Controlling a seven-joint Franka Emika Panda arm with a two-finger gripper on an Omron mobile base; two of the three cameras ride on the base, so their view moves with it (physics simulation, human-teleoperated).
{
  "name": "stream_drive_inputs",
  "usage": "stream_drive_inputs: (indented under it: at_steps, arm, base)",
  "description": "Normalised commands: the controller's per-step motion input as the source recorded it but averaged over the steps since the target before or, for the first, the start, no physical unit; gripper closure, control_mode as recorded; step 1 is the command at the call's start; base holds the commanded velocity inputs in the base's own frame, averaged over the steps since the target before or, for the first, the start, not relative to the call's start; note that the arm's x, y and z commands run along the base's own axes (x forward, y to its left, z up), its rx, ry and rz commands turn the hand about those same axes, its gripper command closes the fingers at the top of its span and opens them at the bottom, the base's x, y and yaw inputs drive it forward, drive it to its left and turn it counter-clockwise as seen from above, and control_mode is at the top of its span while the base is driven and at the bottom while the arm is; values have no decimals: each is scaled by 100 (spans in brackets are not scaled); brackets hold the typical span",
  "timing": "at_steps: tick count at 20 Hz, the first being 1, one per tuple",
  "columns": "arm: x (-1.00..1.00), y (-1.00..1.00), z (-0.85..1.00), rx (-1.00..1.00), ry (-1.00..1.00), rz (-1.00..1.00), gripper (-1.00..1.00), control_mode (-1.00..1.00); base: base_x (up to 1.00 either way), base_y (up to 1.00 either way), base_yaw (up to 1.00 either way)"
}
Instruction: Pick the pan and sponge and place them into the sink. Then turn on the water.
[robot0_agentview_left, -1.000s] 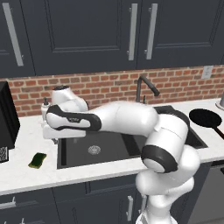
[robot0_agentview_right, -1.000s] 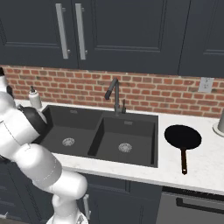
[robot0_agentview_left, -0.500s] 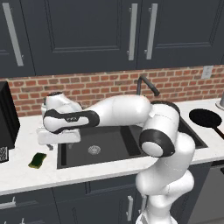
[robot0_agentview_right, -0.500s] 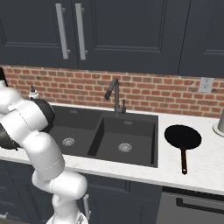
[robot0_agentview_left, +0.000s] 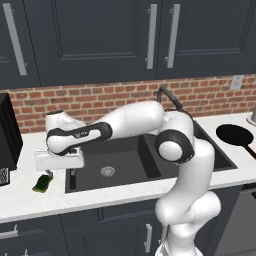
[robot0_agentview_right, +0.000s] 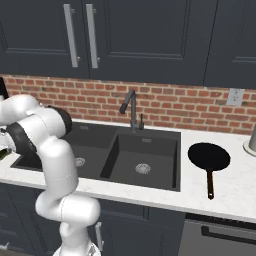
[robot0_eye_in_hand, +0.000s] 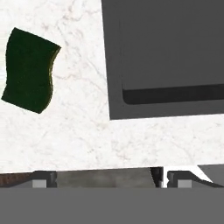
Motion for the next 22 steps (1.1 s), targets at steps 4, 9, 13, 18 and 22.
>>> stream_drive_inputs:
  at_steps: [4,9,13,18,22]
  arm:
    - [6,30,-19,-1,5,0,-100,-100]
    - [11,28,-18,0,4,-2,-100,-100]
    - [21,22,-16,0,6,-3,-100,-100]
    - [21,7,-15,0,3,-3,-100,-100]
    - [9,7,-21,0,0,-4,-100,-100]
  base:
    - [0,0,0]
    - [0,0,0]
    - [0,0,0]
    - [0,0,0]
    - [0,0,0]
